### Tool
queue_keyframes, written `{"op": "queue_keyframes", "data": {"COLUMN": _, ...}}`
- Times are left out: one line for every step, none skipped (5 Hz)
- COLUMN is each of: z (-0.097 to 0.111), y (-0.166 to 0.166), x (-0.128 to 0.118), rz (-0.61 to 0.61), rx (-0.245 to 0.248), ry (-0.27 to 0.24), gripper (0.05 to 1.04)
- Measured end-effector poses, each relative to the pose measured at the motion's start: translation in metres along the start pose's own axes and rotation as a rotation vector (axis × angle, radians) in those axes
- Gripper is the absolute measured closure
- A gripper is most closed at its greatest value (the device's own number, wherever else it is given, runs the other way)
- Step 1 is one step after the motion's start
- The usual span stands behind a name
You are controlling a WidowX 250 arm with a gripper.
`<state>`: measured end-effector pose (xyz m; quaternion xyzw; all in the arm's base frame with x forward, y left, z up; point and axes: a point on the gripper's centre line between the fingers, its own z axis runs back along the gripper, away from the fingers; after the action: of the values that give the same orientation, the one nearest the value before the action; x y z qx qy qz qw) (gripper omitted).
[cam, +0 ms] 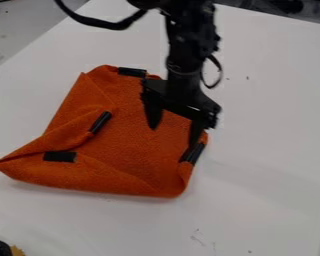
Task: Fold the cloth from right to left
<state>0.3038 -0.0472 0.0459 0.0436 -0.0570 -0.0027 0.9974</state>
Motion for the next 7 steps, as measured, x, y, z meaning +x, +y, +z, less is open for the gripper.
{"op": "queue_keyframes", "data": {"z": -0.014, "y": -0.035, "x": -0.018, "rz": 0.059, "rx": -0.044, "ry": -0.048, "gripper": 0.082}}
{"op": "queue_keyframes", "data": {"z": -0.015, "y": -0.057, "x": -0.017, "rz": 0.066, "rx": -0.08, "ry": -0.101, "gripper": 0.082}}
{"op": "queue_keyframes", "data": {"z": -0.026, "y": -0.064, "x": -0.013, "rz": 0.064, "rx": -0.102, "ry": -0.122, "gripper": 0.082}}
{"op": "queue_keyframes", "data": {"z": -0.019, "y": -0.061, "x": -0.007, "rz": 0.041, "rx": -0.07, "ry": -0.108, "gripper": 0.082}}
{"op": "queue_keyframes", "data": {"z": 0.0, "y": -0.056, "x": 0.006, "rz": 0.059, "rx": -0.011, "ry": -0.071, "gripper": 0.082}}
{"op": "queue_keyframes", "data": {"z": 0.004, "y": -0.052, "x": 0.008, "rz": 0.04, "rx": 0.02, "ry": -0.065, "gripper": 0.082}}
{"op": "queue_keyframes", "data": {"z": -0.007, "y": -0.037, "x": 0.01, "rz": 0.094, "rx": -0.024, "ry": -0.077, "gripper": 0.082}}
